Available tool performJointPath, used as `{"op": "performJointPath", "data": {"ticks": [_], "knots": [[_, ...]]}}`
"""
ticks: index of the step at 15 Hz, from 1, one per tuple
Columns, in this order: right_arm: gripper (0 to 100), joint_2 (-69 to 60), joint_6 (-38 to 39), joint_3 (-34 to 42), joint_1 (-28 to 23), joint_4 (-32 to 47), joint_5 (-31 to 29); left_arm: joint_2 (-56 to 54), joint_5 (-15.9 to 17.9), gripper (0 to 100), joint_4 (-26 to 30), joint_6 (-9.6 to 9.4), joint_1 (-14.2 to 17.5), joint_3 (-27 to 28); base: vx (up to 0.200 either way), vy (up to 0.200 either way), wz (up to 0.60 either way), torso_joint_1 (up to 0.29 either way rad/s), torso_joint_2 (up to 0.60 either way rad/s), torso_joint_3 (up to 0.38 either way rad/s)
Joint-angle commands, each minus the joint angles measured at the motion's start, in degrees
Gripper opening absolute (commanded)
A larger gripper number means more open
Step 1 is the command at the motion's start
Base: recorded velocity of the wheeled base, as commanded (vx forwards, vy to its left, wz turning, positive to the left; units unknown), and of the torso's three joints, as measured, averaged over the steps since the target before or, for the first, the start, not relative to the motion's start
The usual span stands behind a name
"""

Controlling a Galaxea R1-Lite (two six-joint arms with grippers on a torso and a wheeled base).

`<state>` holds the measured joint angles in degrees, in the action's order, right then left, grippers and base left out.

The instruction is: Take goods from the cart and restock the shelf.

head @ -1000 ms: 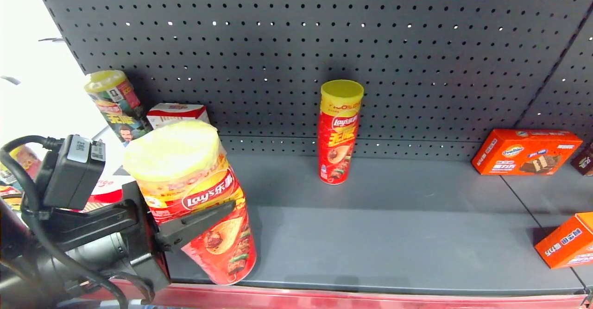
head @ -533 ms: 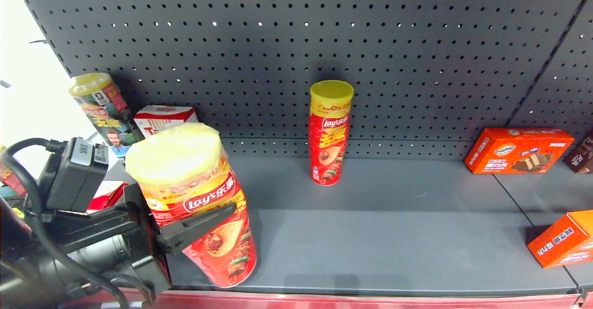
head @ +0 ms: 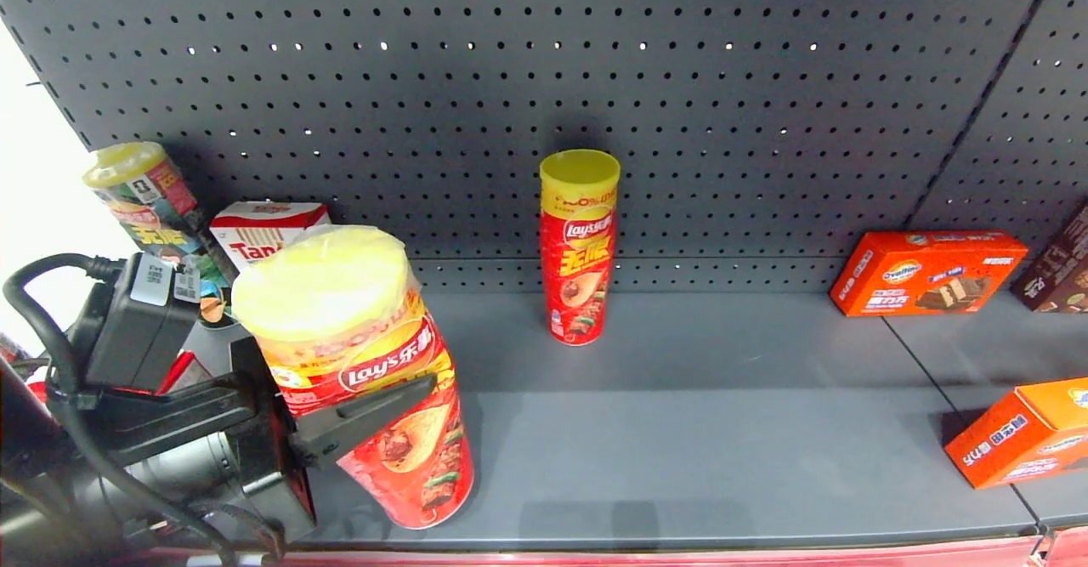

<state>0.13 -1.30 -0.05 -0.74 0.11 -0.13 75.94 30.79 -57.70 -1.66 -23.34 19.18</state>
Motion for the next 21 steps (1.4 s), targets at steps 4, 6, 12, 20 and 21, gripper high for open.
{"op": "performJointPath", "data": {"ticks": [4,6,12,20,21], "knots": [[100,20.43,-1.51,-19.2,3.56,-0.2,14.11,-1.05,-0.3,0,0.22,-0.28,-0.12,-0.72,0.0,0.0,0.0,0.0,0.0,0.0],[100,26.67,-1.77,-20.87,6.46,-3.36,18.06,-1.67,-1.88,0,0.31,-1.95,-0.3,-1.25,0.0,0.0,0.0,0.0,0.0,0.0],[100,51.37,-4.32,-26.05,17.18,-15.49,15.69,-1.32,-2.05,0,0.31,-1.95,-0.21,-0.1,0.0,0.0,0.0,0.0,0.0,0.0],[100,74.05,-4.14,-39.85,18.15,-26.83,20.52,-0.96,-1.97,0,0.31,0.87,0.14,0.78,0.0,0.0,0.0,0.0,0.0,0.0],[100,76.59,-4.5,-41.52,18.32,-27.36,21.23,-0.7,-1.79,0,0.31,0.87,0.14,0.95,0.0,0.0,0.0,0.0,0.0,0.0]]}}
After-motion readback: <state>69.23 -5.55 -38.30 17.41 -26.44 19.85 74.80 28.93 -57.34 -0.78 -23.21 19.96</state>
